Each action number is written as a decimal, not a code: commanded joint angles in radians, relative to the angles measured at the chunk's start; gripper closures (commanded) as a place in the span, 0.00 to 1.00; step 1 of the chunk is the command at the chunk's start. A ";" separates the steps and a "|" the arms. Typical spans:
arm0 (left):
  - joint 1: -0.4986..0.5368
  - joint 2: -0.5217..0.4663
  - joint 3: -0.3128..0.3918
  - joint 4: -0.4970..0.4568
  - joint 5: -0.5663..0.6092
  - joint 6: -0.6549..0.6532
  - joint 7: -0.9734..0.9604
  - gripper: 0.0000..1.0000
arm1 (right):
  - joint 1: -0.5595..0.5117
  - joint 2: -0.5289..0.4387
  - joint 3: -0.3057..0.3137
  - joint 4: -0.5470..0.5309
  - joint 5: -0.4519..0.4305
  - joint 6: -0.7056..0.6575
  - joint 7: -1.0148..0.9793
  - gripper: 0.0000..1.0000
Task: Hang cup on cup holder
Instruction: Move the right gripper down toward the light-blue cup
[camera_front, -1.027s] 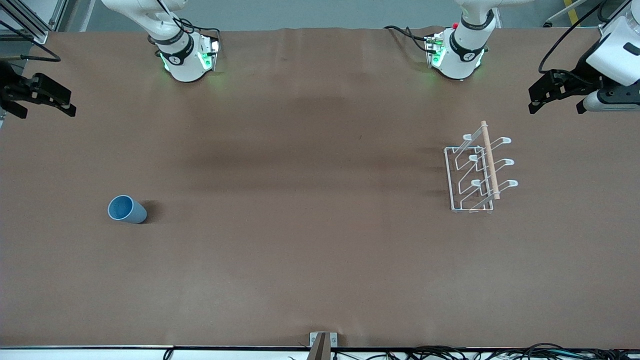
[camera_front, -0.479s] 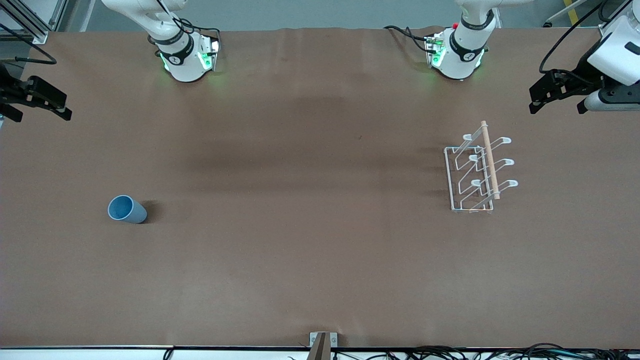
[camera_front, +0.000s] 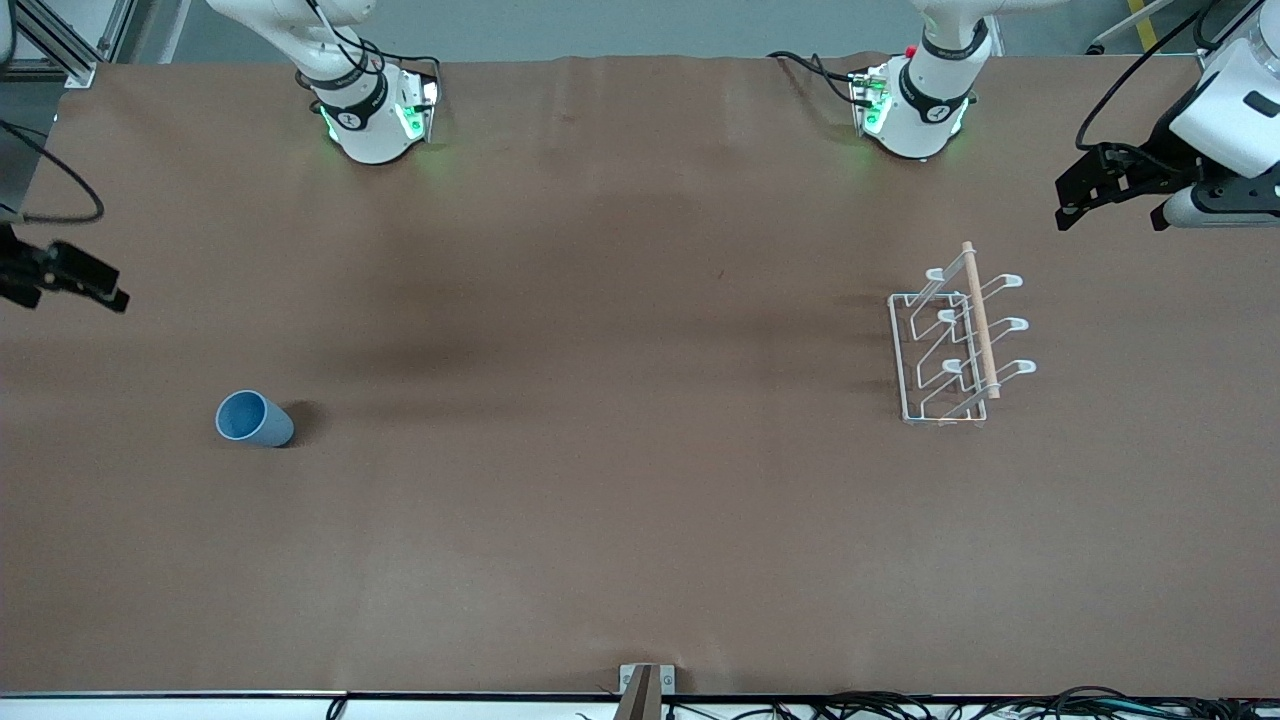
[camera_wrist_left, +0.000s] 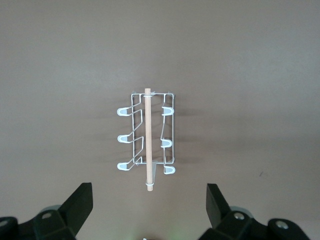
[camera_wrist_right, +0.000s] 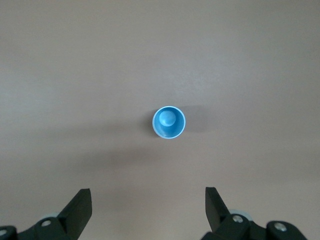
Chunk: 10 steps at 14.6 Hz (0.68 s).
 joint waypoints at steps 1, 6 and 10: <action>0.000 0.009 -0.001 0.021 0.001 -0.013 0.020 0.00 | -0.058 0.076 0.012 -0.058 0.007 0.103 -0.049 0.00; 0.000 0.009 -0.001 0.021 -0.001 -0.013 0.021 0.00 | -0.098 0.209 0.011 -0.198 0.007 0.356 -0.085 0.00; 0.001 0.009 -0.001 0.020 -0.001 -0.013 0.021 0.00 | -0.107 0.306 0.012 -0.228 0.007 0.462 -0.085 0.00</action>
